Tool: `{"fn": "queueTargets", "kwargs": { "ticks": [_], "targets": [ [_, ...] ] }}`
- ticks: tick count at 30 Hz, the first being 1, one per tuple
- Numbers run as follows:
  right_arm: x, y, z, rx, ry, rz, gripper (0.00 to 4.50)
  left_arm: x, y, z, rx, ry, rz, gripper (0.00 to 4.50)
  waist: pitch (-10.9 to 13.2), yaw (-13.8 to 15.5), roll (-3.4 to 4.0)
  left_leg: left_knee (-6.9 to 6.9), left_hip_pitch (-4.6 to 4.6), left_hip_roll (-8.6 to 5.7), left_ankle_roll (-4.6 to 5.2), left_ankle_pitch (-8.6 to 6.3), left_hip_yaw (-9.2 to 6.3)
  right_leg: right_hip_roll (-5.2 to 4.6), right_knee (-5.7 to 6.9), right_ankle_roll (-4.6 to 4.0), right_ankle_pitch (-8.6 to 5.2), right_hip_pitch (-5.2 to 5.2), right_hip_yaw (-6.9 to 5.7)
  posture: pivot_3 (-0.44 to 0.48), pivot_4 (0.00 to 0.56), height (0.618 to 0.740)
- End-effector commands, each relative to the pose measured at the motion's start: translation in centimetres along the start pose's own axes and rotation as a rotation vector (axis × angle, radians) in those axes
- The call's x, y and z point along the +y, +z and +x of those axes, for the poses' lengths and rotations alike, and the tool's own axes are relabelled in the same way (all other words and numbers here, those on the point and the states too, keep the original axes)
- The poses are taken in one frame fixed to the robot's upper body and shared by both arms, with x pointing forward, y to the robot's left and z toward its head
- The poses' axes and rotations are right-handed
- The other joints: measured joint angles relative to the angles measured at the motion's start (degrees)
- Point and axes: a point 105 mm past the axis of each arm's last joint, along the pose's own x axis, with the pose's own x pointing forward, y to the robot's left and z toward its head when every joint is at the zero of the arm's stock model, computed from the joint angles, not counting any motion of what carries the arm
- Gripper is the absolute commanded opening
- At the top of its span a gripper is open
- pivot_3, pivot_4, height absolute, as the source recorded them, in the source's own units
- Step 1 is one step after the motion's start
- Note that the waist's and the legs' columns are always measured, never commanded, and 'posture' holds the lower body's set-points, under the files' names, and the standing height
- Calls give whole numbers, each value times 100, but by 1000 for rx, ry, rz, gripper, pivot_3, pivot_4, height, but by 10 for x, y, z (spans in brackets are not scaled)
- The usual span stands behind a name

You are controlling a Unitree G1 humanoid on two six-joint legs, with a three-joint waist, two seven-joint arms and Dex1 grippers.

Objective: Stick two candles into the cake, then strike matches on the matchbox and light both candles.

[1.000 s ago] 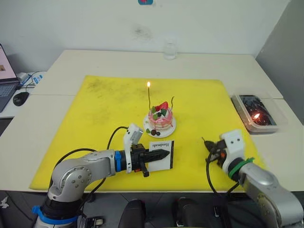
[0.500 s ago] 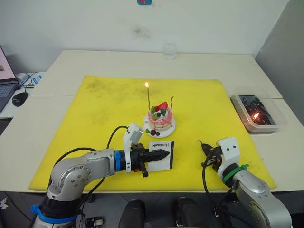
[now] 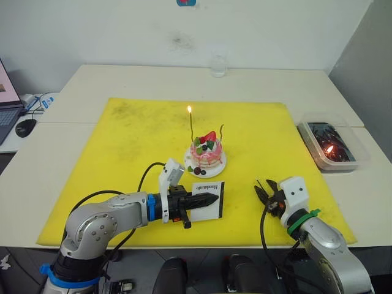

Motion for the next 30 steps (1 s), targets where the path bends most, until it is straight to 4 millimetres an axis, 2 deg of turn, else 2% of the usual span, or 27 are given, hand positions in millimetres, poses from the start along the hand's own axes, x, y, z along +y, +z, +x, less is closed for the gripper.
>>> {"fn": "queueTargets", "kwargs": {
  "ticks": [1,21,24,28,30],
  "targets": [
    [0,8,2,-44,-2,-14,2025,-5,4,0,-7,-24,21,0,0,0,0,0,0,0,0,0,0,0,0,0,0,0,0,0,150,740],
    [4,2,8,-23,-6,3,2025,-5,3,0,-3,-26,20,0,0,0,0,0,1,1,0,0,0,0,2,1,1,0,0,0,150,740],
    [5,2,9,-19,-3,12,1464,-5,3,0,-3,-26,19,0,0,-1,0,0,2,2,0,0,0,0,2,1,1,0,0,0,150,740],
    [6,1,9,-12,-4,22,45,-6,4,0,-2,-27,20,0,0,0,0,0,1,1,0,0,0,0,2,1,1,0,0,0,150,740],
    [6,0,8,-8,-6,27,45,-6,4,0,-1,-27,20,0,-1,0,-2,1,1,1,0,0,1,0,2,1,1,1,1,0,150,740]
  ]
}}
